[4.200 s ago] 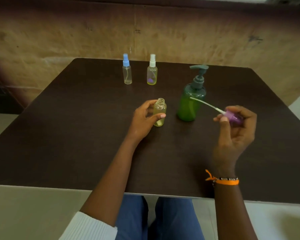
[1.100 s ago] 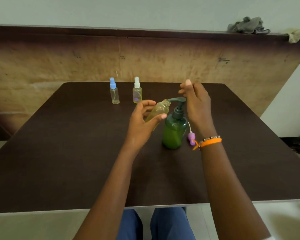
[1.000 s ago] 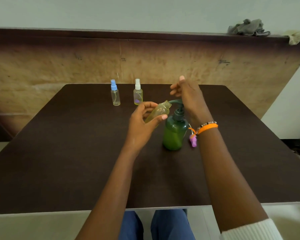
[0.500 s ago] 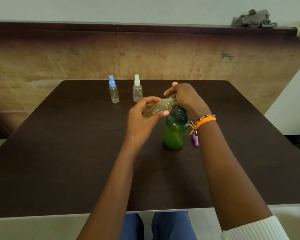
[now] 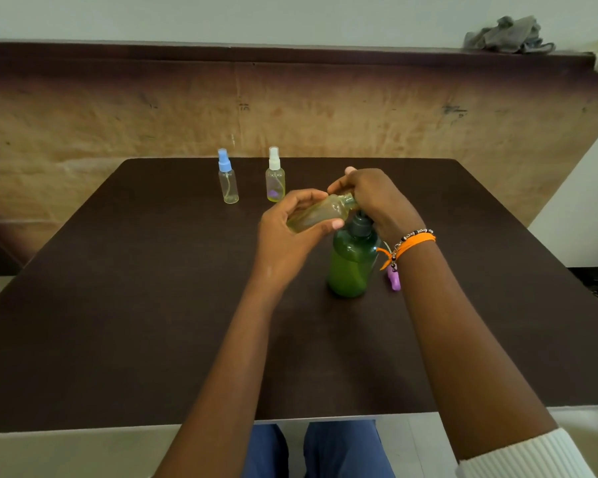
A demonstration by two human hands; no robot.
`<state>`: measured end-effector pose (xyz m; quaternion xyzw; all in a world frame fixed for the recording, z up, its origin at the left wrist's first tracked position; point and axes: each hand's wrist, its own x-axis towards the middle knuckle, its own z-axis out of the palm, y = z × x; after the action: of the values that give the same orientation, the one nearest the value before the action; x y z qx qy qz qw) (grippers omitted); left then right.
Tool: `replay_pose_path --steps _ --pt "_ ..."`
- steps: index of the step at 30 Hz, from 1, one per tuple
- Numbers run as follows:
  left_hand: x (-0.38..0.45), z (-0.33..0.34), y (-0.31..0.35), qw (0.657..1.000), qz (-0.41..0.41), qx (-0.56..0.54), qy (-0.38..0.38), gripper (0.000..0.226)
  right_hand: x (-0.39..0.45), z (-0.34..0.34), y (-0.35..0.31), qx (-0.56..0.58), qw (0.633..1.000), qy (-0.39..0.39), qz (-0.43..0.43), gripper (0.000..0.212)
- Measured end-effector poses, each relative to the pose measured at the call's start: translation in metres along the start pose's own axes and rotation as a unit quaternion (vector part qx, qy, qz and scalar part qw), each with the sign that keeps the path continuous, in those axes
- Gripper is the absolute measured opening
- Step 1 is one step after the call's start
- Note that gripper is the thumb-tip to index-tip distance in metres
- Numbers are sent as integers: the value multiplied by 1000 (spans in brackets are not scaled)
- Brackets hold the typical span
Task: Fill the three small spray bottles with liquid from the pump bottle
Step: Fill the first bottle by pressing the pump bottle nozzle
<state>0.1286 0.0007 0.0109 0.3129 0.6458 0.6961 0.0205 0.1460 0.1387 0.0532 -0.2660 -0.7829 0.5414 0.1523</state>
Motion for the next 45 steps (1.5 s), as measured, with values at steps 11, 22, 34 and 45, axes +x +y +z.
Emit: replay_pose_path --steps 11,22,34,45 --pt "-1 0 1 1000 -9 -3 -3 33 -5 0 -5 -7 1000 -20 11 42" --pt "1 3 -4 1000 -9 -6 -2 33 -2 0 -2 -19 999 7 25 39" --pt "1 0 0 1000 -16 3 -9 32 -1 -1 -6 -79 997 -9 19 41" --pt "2 -3 0 1000 -15 1 -8 33 -4 -2 -6 -18 999 -20 26 42"
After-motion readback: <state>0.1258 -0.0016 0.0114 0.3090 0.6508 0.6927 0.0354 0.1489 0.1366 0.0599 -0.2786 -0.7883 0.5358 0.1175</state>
